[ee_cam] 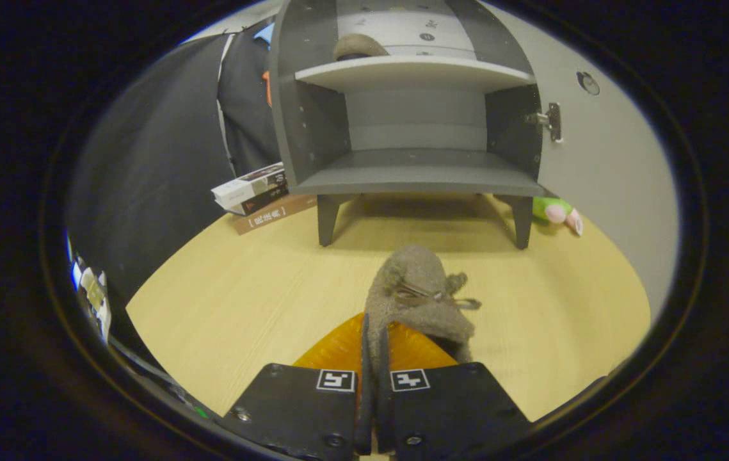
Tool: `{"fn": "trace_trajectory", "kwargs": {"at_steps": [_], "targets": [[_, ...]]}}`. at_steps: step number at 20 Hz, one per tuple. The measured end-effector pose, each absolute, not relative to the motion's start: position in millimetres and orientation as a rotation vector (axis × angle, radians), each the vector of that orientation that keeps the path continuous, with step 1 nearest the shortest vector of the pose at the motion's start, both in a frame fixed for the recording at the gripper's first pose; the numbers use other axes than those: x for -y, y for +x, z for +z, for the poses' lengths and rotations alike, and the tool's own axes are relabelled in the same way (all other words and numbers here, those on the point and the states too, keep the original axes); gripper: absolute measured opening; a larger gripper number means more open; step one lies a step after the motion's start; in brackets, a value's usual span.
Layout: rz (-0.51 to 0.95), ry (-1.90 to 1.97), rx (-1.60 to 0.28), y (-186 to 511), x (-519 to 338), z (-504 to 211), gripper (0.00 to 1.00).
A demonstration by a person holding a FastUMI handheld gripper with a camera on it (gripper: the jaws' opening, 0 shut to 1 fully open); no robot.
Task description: Open the shoe cabinet door, grab the shoes and put them into the shoe cabinet, then close the shoe cabinet door.
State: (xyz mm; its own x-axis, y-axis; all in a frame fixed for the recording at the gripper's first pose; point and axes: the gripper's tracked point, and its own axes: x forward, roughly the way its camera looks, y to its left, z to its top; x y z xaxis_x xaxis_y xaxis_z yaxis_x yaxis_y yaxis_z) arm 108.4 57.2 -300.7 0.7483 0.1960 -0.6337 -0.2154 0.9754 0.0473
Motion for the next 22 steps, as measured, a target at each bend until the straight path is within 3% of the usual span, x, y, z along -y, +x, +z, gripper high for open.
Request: {"fn": "trace_trajectory", "kwargs": {"at_steps": [14, 22], "targets": [[0.284, -0.095, -0.497, 92.8, -52.6, -74.0, 0.07], [0.285, -0.101, -0.232, 180.7, -69.0, 103.1, 0.07]]}}
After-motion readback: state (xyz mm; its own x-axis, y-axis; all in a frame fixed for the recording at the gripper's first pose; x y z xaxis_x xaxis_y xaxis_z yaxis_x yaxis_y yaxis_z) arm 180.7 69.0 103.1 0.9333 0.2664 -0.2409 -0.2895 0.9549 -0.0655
